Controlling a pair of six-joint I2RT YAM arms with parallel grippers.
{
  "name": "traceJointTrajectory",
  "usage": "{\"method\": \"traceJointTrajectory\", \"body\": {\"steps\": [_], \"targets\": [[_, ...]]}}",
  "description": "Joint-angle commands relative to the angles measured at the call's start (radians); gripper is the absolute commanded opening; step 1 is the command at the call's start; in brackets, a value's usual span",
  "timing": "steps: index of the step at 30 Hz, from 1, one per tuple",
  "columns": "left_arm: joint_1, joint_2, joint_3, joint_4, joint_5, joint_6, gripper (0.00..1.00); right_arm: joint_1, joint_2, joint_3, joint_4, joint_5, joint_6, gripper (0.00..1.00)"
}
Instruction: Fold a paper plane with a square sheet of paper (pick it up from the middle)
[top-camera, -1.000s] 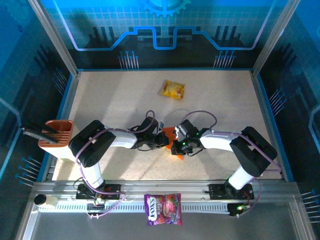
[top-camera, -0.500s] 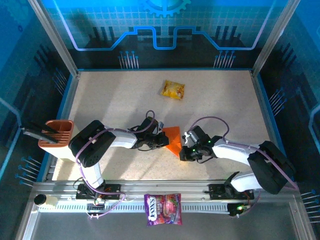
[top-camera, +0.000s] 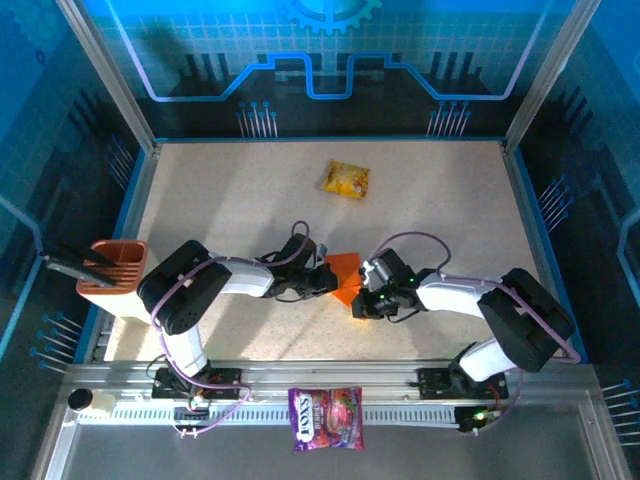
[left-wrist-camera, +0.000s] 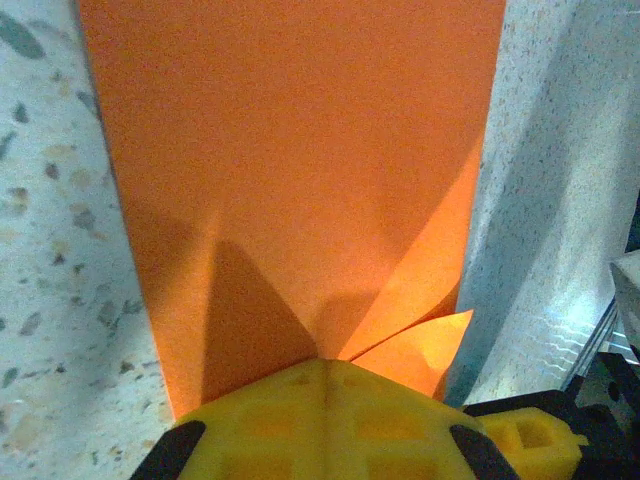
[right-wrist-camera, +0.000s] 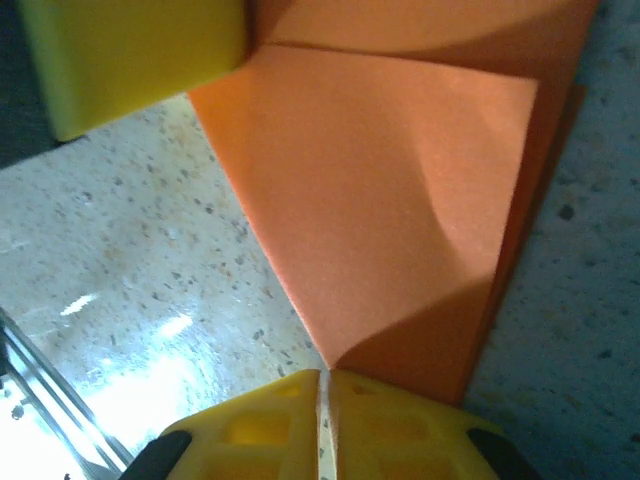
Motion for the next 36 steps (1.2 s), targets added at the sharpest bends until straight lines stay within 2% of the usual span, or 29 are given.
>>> {"method": "traceJointTrajectory", "body": {"steps": [1, 6, 12, 15, 17, 22, 29, 36], "targets": [[0.017, 0.03, -0.041, -0.09, -0.053, 0.002, 0.0, -0.005, -0.057, -0.084, -0.043, -0.002, 0.013, 0.13], [0.018, 0.029, -0.038, -0.089, -0.051, -0.001, 0.0, -0.026, -0.147, -0.154, -0.05, -0.018, 0.021, 0.12], [0.017, 0.021, -0.027, -0.093, -0.045, 0.002, 0.0, -0.059, -0.232, -0.094, -0.037, -0.079, 0.036, 0.11], [0.016, 0.019, -0.021, -0.095, -0.043, 0.001, 0.0, -0.062, -0.198, -0.046, -0.027, -0.059, 0.033, 0.12], [0.016, 0.019, -0.017, -0.097, -0.04, 0.001, 0.0, -0.073, -0.14, -0.02, -0.023, -0.049, 0.039, 0.17], [0.016, 0.01, 0.0, -0.104, -0.029, 0.009, 0.0, -0.075, -0.029, -0.027, 0.05, -0.054, 0.077, 0.18], [0.016, -0.039, 0.036, -0.101, 0.005, 0.045, 0.03, -0.075, 0.025, -0.064, -0.021, 0.001, 0.073, 0.06], [-0.034, -0.123, 0.073, -0.141, -0.006, 0.096, 0.05, -0.074, 0.029, -0.048, -0.076, 0.029, 0.075, 0.04]]}}
